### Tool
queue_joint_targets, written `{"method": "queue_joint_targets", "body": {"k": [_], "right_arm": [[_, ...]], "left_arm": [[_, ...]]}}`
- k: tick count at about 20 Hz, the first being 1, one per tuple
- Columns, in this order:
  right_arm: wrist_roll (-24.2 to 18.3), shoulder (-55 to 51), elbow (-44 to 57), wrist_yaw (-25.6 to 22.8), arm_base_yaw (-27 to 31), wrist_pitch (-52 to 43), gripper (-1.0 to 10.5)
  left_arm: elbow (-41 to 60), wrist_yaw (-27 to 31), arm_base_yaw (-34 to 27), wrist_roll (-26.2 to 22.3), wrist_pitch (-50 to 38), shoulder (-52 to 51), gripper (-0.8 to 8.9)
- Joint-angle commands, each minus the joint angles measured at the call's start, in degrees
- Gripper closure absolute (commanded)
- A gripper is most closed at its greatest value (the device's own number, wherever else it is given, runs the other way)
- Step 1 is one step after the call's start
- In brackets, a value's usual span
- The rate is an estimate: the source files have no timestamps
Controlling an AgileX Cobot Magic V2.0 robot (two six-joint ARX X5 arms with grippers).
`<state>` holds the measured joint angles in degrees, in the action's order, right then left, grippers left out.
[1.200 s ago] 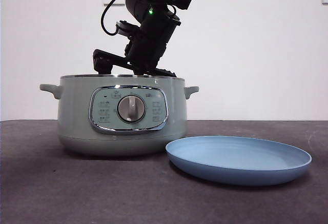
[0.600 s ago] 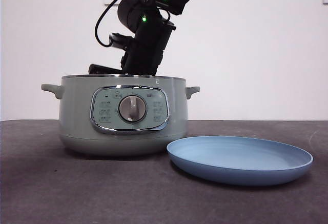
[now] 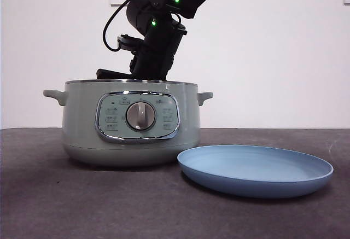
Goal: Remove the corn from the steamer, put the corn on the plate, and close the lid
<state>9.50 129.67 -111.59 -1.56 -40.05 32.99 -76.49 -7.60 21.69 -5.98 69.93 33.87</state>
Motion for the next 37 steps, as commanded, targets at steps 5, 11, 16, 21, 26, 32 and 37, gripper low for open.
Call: {"method": "queue_joint_targets", "body": {"k": [5,11,16,21,26,32,37], "right_arm": [[-3.80,-15.96,0.35,-0.39,0.63,3.89,9.6],[-8.35,-26.97,0.46,-2.25,4.02,20.09,9.6],[-10.25,-28.24,1.88,-1.84,6.88,24.85,9.6],[-10.40,-29.33,12.20,-1.46,7.91,20.17,9.6],[-6.67,-35.74,32.72,3.10,11.02,6.54,9.6],[-5.29,-38.64,52.04,7.85,14.58,-10.12,9.6],[-3.74,-38.38,62.07,7.65,14.60,-22.21,9.6]], "left_arm": [[-0.48,0.02,0.11,-0.26,-5.84,-0.48,8.22],[-0.48,-0.26,0.11,-0.35,-9.01,1.27,8.22],[-0.48,-0.28,0.11,-1.40,-9.07,4.04,8.22],[-0.48,-0.39,0.11,-1.42,-10.97,5.88,8.22],[-0.48,-0.39,0.11,-1.40,-11.80,6.58,8.22],[-0.48,-0.39,0.11,-1.40,-12.09,8.63,8.22],[-0.48,-0.39,0.11,-1.40,-12.61,10.32,8.22]]}}
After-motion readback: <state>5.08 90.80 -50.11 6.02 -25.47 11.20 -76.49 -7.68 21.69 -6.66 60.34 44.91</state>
